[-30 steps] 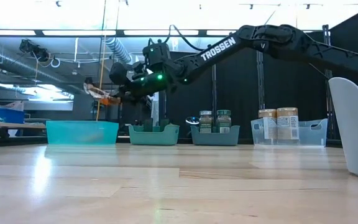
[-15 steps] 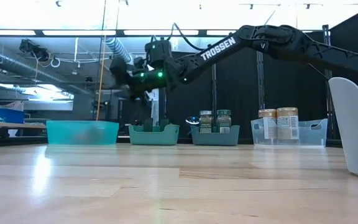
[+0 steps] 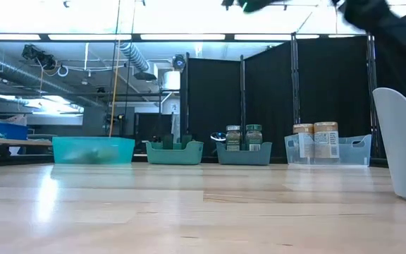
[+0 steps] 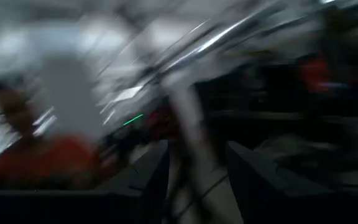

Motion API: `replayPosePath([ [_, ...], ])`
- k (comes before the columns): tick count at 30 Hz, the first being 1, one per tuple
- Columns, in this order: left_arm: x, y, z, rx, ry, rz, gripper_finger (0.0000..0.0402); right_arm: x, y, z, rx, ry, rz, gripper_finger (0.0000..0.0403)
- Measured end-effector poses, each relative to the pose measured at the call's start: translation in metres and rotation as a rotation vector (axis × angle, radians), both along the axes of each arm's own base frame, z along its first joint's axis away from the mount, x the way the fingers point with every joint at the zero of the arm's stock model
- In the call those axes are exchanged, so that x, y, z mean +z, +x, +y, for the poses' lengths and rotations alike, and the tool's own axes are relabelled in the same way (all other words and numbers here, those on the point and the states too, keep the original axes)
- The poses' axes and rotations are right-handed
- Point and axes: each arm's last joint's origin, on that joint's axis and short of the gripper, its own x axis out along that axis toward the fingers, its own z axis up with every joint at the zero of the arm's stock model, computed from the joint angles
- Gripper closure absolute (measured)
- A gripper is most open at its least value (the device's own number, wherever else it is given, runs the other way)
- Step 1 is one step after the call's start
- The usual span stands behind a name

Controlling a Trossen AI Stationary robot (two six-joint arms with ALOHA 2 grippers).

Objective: Sort spices by type
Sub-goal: Return to Home Position

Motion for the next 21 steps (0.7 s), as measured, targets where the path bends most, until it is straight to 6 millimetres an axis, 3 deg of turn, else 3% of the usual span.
replayPosePath([
  [5,0.018,-0.029,-0.012,-0.312,0.2,-0.222,0.0092,0.097,-0.093,0.052,0.127,-0.175,-0.083,0.0238],
  [8,0.018,-0.055,-0.014,-0.317,0.206,-0.29,0.0092,0.14,-0.156,0.079,0.101,-0.234,-0.128,0.0238],
  [10,0.016,-0.074,-0.015,-0.294,0.211,-0.336,0.0092,0.159,-0.199,0.096,0.058,-0.268,-0.137,0.0238],
  [13,0.013,-0.098,-0.015,-0.266,0.226,-0.402,0.0092,0.169,-0.259,0.121,-0.092,-0.308,-0.14,0.0238],
  [17,0.01,-0.114,-0.016,-0.255,0.23,-0.44,0.0092,0.154,-0.329,0.153,-0.467,-0.392,-0.059,0.0238],
  [19,0.008,-0.115,-0.016,-0.256,0.228,-0.429,0.0092,0.147,-0.356,0.165,-0.624,-0.418,0.003,0.0238],
  [21,0.004,-0.114,-0.016,-0.259,0.223,-0.388,0.0092,0.142,-0.378,0.176,-0.665,-0.432,0.019,0.0238],
])
